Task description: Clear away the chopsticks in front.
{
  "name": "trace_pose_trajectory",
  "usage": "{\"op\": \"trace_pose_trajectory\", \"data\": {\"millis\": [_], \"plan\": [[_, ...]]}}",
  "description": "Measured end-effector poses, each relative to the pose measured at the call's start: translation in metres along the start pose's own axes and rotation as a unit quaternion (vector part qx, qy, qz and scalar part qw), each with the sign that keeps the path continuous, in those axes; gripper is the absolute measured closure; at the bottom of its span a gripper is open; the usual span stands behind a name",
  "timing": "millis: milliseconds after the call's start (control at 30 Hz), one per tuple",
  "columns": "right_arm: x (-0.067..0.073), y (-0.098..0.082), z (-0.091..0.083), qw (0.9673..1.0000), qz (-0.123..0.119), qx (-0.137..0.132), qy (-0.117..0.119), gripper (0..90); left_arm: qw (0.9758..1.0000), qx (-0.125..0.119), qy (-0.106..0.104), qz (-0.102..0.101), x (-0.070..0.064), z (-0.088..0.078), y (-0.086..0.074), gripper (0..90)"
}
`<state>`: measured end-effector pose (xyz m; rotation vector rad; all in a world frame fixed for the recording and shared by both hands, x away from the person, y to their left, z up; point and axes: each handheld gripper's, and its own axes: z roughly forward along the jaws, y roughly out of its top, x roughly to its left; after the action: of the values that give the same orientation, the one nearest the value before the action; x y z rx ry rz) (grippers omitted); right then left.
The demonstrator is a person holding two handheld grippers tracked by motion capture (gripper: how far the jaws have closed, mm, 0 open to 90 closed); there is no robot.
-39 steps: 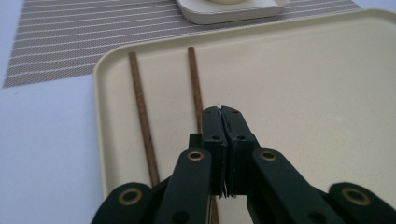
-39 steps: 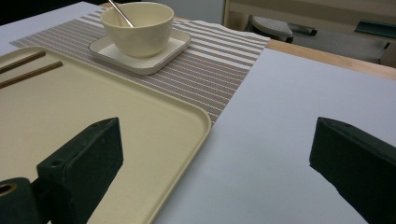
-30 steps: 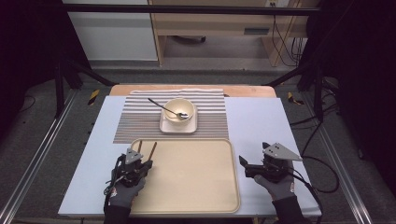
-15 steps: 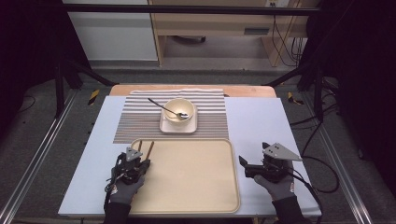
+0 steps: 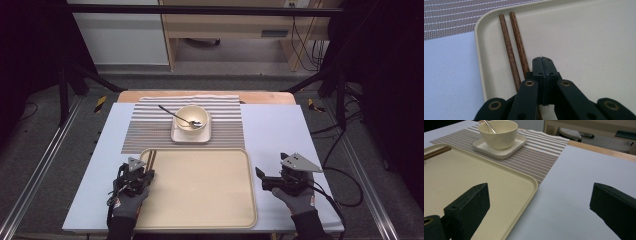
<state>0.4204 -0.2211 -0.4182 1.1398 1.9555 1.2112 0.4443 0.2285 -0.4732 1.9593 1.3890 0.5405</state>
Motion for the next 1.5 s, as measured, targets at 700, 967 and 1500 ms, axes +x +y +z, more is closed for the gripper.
{"op": "trace_pose_trajectory", "data": {"millis": [700,967,1500], "plan": [[0.0,0.0,-0.001,1.0,0.002,-0.002,0.0,3.1,1.0,-0.003,0.002,-0.004,0.002,-0.002,0.001,89.3],[-0.001,0.001,-0.001,1.0,0.004,-0.003,-0.001,3.0,0.999,-0.038,-0.023,-0.004,0.0,-0.016,0.008,85.7],[-0.002,0.002,-0.003,1.0,0.007,-0.005,-0.004,3.1,0.9907,-0.116,-0.069,0.016,-0.001,-0.049,0.049,47.5]]}}
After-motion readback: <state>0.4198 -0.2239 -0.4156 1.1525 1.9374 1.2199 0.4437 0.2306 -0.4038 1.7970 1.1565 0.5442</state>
